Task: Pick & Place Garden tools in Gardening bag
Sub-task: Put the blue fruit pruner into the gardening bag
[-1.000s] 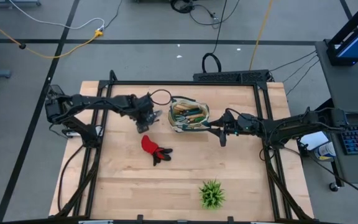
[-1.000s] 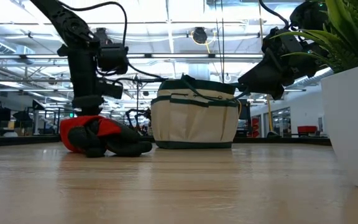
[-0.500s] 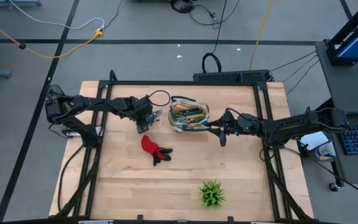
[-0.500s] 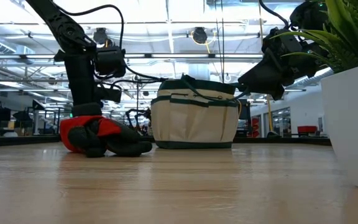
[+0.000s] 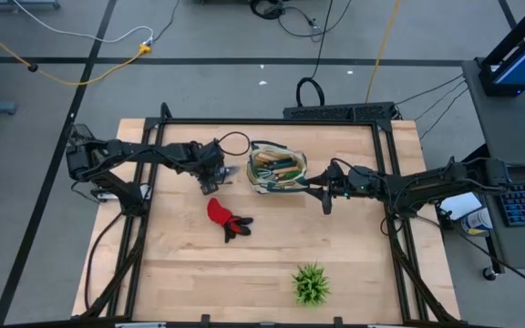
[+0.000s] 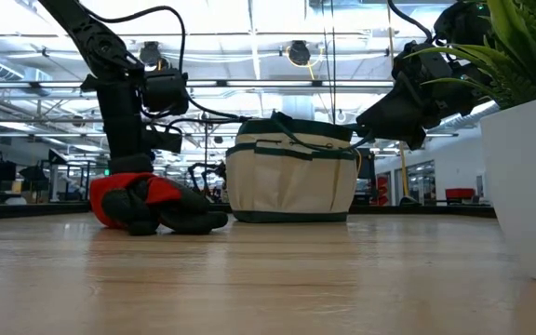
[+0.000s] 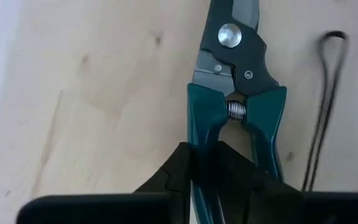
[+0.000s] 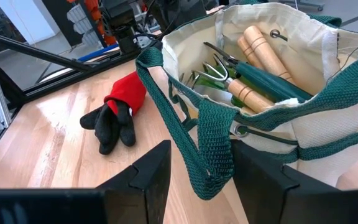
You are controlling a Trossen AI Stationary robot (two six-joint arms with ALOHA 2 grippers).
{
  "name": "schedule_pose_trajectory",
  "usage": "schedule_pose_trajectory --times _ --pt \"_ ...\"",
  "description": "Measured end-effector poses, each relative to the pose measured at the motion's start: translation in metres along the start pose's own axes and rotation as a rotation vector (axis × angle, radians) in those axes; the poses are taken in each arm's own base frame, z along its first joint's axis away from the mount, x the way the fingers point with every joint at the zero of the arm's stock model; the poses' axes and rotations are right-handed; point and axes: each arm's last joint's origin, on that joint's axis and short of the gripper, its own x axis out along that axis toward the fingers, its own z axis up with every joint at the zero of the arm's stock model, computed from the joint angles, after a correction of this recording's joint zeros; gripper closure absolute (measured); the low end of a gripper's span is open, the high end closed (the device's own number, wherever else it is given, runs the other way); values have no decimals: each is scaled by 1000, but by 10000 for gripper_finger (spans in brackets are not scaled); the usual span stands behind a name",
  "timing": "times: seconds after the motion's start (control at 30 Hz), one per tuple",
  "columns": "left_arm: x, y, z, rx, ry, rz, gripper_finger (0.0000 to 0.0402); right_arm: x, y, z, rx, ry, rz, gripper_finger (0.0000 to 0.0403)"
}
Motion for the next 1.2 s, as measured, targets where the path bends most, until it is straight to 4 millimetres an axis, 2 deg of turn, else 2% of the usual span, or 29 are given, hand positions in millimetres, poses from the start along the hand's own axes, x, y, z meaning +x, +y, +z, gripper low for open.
schedule_pose_trajectory --times 0.17,0.33,0.77,1.2 --pt "0 2 0 -31 7 86 355 0 0 0 0 0 0 245" --pt "-2 -5 1 -4 -8 123 351 0 0 0 0 0 0 245" --pt "-13 -44 13 60 -172 295 354 0 0 0 3 0 0 245" --pt "-48 -81 37 91 -343 379 354 0 0 0 4 0 0 245"
